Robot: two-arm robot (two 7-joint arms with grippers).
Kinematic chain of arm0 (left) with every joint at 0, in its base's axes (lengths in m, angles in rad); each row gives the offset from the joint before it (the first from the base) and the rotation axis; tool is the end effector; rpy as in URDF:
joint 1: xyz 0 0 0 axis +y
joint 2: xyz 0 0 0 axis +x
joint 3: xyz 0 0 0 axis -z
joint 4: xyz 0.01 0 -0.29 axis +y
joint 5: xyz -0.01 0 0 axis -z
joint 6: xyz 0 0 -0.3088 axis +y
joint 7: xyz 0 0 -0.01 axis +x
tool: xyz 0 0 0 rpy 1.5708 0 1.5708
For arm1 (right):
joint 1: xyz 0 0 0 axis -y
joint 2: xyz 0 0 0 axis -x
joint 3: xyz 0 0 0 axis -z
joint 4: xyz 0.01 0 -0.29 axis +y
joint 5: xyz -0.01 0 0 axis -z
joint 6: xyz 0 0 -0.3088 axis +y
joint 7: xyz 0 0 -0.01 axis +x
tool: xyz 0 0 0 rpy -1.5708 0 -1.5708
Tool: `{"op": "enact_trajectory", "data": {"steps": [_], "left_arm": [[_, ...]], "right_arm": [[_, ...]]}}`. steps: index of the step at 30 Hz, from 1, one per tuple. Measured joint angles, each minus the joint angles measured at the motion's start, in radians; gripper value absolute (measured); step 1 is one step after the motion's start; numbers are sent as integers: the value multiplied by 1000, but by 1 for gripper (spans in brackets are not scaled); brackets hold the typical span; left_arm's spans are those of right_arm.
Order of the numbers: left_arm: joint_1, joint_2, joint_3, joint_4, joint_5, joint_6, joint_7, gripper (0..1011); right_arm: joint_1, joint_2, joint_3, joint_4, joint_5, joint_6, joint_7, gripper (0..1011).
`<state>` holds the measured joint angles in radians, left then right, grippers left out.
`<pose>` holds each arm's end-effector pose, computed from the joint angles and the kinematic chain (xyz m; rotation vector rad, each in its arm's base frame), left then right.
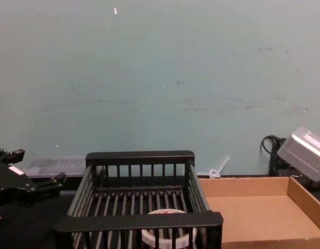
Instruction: Pick up the white tape and place it into the black box , Pick up the silver tape and place it into the brown box.
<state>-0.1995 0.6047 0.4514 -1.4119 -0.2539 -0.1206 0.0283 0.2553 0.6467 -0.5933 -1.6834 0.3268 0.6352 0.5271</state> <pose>0.3581 0.0827 -0.3023 0.3045 -0.2850 1.2480 0.3434 -0.0157 -0.2477 -0.7158 0.2256 -0.5892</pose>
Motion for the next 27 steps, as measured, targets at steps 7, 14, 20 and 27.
{"op": "enact_trajectory", "data": {"steps": [7, 14, 20, 27], "left_arm": [[0, 0, 0, 0, 0, 0, 0, 1001], [0, 0, 0, 0, 0, 0, 0, 1001], [0, 0, 0, 0, 0, 0, 0, 1001], [0, 0, 0, 0, 0, 0, 0, 1002]], "right_arm": [[-2, 0, 1, 0, -2, 5, 1, 1002], [-3, -2, 3, 0, -3, 8, 0, 1002], [-3, -2, 3, 0, -3, 8, 0, 1002], [-3, -1, 3, 0, -3, 8, 0, 1002]]}}
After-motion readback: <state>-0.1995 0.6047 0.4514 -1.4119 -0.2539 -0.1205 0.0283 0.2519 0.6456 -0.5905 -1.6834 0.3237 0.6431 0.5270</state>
